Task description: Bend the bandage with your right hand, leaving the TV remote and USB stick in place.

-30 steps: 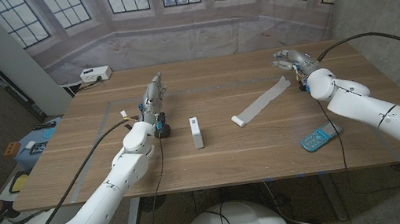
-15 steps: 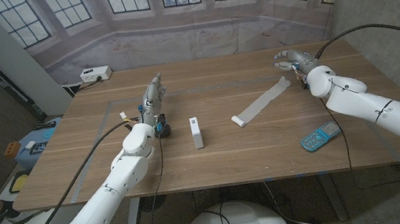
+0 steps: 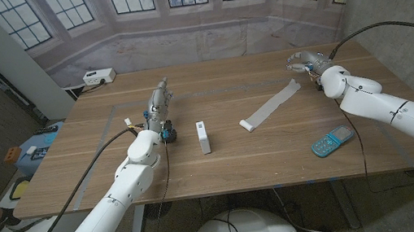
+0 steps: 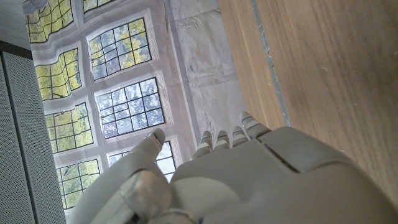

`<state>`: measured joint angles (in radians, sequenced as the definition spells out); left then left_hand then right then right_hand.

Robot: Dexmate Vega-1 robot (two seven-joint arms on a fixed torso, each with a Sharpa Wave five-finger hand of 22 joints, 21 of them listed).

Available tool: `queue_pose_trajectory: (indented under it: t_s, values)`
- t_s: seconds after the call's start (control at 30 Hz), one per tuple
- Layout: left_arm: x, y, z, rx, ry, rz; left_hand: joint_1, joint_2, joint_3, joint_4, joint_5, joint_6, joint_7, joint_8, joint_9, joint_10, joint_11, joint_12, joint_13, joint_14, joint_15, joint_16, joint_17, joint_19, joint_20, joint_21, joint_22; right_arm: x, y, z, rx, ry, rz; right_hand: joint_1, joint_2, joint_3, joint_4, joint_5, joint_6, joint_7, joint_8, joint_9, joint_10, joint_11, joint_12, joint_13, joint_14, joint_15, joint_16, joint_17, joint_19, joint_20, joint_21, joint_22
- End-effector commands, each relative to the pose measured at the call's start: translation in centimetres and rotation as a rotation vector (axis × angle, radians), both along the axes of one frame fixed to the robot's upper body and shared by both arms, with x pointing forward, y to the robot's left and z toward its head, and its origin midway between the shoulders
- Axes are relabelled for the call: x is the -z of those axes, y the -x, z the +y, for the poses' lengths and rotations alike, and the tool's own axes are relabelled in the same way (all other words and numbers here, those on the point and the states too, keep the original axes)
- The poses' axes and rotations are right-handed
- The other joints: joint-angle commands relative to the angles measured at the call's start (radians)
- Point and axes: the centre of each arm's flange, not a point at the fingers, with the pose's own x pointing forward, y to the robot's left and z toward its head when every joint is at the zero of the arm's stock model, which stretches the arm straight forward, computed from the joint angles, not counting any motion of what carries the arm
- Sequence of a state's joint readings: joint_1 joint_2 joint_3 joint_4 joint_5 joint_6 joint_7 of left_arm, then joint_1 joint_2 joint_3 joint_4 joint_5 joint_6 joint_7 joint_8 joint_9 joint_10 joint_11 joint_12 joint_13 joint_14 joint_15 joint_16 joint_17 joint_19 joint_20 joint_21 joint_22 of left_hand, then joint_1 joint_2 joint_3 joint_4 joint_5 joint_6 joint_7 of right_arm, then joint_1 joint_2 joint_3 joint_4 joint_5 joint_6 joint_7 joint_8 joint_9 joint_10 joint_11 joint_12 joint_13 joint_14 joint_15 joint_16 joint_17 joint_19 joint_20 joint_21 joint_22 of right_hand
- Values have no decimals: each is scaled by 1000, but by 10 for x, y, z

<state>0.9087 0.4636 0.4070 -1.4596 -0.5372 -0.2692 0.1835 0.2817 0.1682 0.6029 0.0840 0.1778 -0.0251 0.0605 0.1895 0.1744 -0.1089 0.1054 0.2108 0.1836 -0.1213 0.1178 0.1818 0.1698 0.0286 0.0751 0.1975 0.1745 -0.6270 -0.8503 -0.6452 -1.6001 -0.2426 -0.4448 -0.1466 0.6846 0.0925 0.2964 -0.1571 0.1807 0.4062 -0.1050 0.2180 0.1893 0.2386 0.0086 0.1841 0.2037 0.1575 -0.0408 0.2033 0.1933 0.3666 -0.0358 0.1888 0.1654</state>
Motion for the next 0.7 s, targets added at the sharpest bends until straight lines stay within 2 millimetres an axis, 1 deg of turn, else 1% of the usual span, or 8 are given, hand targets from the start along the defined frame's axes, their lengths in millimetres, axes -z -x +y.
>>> queue_pose_trajectory:
  t_s: [0.03, 0.33, 0.5, 0.6, 0.7]
  values:
    - [1, 9, 1, -11, -4, -5, -3, -1, 6, -1, 1, -1, 0, -4, 3, -2, 5, 1, 6, -4, 3, -3, 1, 3, 6, 2, 2, -5, -13, -4, 49, 108, 38, 10, -1, 0, 2, 1, 12, 3, 1, 5, -3, 1, 1, 5, -3, 1, -3, 5, 3, 6, -2, 3]
    - [2, 8, 1, -15, 2, -1, -3, -1, 8, -3, 1, -4, -2, -5, 3, -2, 5, 0, 6, -4, 3, -3, 1, 3, 6, 2, 2, -10, -23, -9, 67, 160, 48, 19, -3, 0, -3, 2, 24, 6, 2, 6, 6, 7, 10, 5, 15, -5, 5, 4, 22, 4, 5, 3]
    - [1, 7, 0, -15, 0, -1, -4, -1, 8, -3, 1, -4, -2, -5, 3, -2, 5, 0, 6, -4, 3, -4, 1, 3, 5, 2, 2, -12, -23, -11, 74, 185, 51, 32, -7, 2, -9, 4, 55, 6, 11, 7, 8, 5, 13, 5, 19, -7, 6, 3, 27, 1, 5, 3]
    - [0, 6, -2, -11, -3, -3, -4, -1, 9, -4, 1, -4, -2, -6, 3, -1, 4, 0, 6, -4, 2, -4, 1, 4, 6, 2, 2, -12, -23, -12, 82, 199, 67, 39, -9, 3, -11, 5, 66, 6, 14, 7, 9, 16, 14, 5, 23, -5, 6, 3, 29, 2, 5, 3]
    - [-1, 6, -3, -10, -5, -4, -4, -1, 9, -4, 1, -4, -2, -6, 3, -2, 3, 0, 6, -4, 2, -4, 1, 4, 5, 2, 3, -11, -24, -13, 89, 213, 78, 45, -11, 3, -12, 5, 83, 6, 18, 7, 10, 19, 15, 5, 26, 2, 7, 2, 30, 1, 5, 3]
